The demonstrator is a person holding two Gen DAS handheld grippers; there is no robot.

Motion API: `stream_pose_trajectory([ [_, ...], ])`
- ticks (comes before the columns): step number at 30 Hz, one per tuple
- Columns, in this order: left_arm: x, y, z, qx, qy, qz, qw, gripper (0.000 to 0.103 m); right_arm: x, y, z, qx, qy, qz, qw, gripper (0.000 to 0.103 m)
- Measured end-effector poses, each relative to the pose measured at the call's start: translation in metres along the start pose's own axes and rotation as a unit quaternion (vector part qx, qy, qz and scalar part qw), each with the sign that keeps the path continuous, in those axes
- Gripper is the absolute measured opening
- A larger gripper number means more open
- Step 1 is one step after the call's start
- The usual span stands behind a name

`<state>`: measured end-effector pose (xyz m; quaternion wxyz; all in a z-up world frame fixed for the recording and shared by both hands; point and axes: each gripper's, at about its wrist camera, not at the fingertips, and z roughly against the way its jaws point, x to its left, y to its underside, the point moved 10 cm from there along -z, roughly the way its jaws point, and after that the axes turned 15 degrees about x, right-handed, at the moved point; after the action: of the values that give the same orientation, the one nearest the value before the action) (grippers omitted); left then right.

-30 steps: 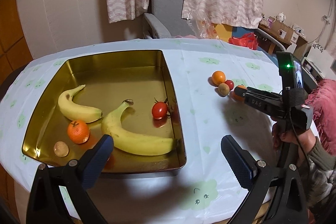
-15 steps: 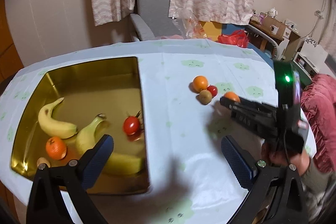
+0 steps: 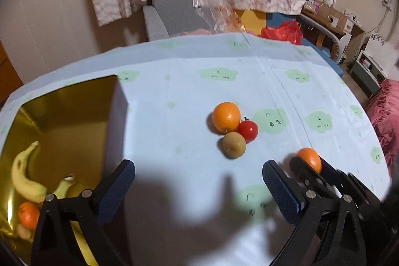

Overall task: Organize fruits
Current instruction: 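Move the open left gripper to the small brown fruit on the cloth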

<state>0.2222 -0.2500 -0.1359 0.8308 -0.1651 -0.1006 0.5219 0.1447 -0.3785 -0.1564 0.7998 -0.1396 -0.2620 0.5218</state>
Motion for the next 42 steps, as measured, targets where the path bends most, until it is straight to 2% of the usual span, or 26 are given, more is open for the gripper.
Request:
stream_pose_trajectory([
  [5,-0.012,-0.014,-0.022,-0.005,0.002,-0.015,0.9999,0.099,-0.001,-0.001,-0.001,-0.001,-0.010,-0.009,1.000,0.036],
  [7,-0.017,-0.018,-0.030,-0.002,0.011,-0.018,0.9998,0.085,-0.001,-0.001,-0.002,0.000,-0.012,-0.010,1.000,0.036],
  [9,-0.021,-0.020,-0.036,0.001,0.023,-0.021,0.9995,0.080,-0.002,0.000,-0.002,-0.001,-0.014,-0.011,1.000,0.036],
  [13,-0.029,-0.019,-0.047,0.008,0.031,-0.034,0.9989,0.060,-0.003,0.000,-0.002,-0.002,-0.020,-0.014,1.000,0.037],
  [21,-0.034,-0.016,-0.049,-0.012,0.027,-0.064,0.9975,0.035,-0.003,0.000,-0.002,-0.004,-0.025,-0.016,1.000,0.037],
  [35,-0.020,0.000,-0.041,-0.030,-0.002,-0.046,0.9985,0.025,-0.003,0.001,-0.001,-0.005,-0.023,-0.015,1.000,0.037],
  [42,-0.012,0.008,-0.037,-0.034,0.003,-0.029,0.9990,0.021,-0.001,0.001,-0.001,-0.007,-0.014,-0.009,1.000,0.037],
])
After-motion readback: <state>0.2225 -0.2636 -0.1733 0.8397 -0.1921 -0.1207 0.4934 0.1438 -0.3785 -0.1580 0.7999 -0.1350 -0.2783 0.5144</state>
